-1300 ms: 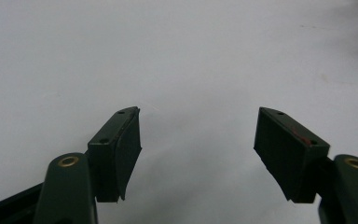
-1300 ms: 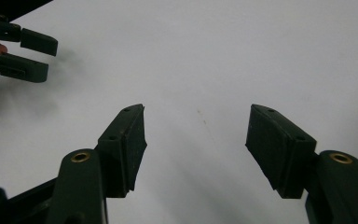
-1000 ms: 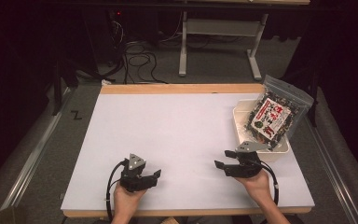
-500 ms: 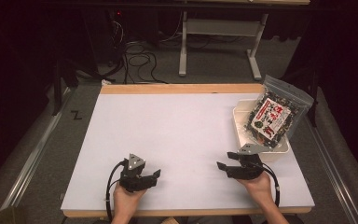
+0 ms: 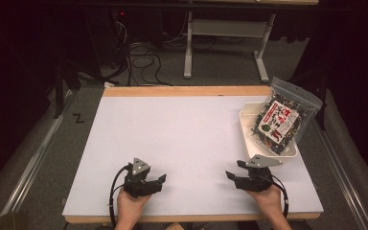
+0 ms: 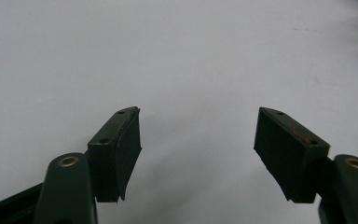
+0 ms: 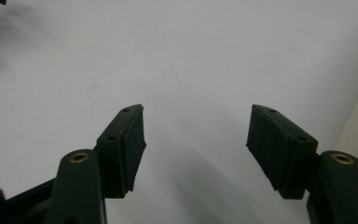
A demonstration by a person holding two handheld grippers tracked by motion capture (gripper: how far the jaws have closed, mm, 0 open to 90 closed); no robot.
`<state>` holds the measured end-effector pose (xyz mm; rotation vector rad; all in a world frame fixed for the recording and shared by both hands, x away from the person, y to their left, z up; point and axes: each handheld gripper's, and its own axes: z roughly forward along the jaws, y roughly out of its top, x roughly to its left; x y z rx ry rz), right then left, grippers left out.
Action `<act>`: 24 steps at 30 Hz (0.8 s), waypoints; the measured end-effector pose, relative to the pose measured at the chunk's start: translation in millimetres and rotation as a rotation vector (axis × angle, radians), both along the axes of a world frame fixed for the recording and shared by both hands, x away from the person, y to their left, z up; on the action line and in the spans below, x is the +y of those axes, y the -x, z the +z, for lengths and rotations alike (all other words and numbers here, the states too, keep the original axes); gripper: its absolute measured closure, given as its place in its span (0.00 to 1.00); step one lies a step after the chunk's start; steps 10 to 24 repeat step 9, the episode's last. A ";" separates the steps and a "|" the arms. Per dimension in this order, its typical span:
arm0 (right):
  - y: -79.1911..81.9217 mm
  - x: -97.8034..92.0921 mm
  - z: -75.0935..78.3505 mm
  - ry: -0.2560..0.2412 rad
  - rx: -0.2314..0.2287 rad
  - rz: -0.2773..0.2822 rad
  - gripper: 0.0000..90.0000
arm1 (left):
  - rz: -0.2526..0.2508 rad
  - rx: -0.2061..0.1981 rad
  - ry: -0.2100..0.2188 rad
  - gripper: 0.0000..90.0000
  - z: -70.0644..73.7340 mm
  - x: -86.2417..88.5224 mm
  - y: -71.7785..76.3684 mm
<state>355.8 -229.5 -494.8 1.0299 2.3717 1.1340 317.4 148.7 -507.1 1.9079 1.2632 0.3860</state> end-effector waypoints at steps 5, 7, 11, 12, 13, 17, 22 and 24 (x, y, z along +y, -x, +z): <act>4.6 5.7 -1.0 0.050 -0.030 0.011 0.41 | 0.005 -0.002 0.007 0.36 0.4 1.8 -0.5; 4.6 6.7 -1.7 0.058 -0.031 0.027 0.41 | 0.003 0.000 0.004 0.36 0.3 1.4 -1.0; 4.3 6.9 -2.0 0.062 -0.035 0.029 0.41 | 0.003 0.000 0.000 0.36 0.3 1.1 -1.1; 4.3 6.9 -2.0 0.062 -0.035 0.029 0.41 | 0.003 0.000 0.000 0.36 0.3 1.1 -1.1; 4.3 6.9 -2.0 0.062 -0.035 0.029 0.41 | 0.003 0.000 0.000 0.36 0.3 1.1 -1.1; 4.3 6.9 -2.0 0.062 -0.035 0.029 0.41 | 0.003 0.000 0.000 0.36 0.3 1.1 -1.1; 4.3 6.9 -2.0 0.062 -0.035 0.029 0.41 | 0.003 0.000 0.000 0.36 0.3 1.1 -1.1; 4.3 6.9 -2.0 0.062 -0.035 0.029 0.41 | 0.003 0.000 0.000 0.36 0.3 1.1 -1.1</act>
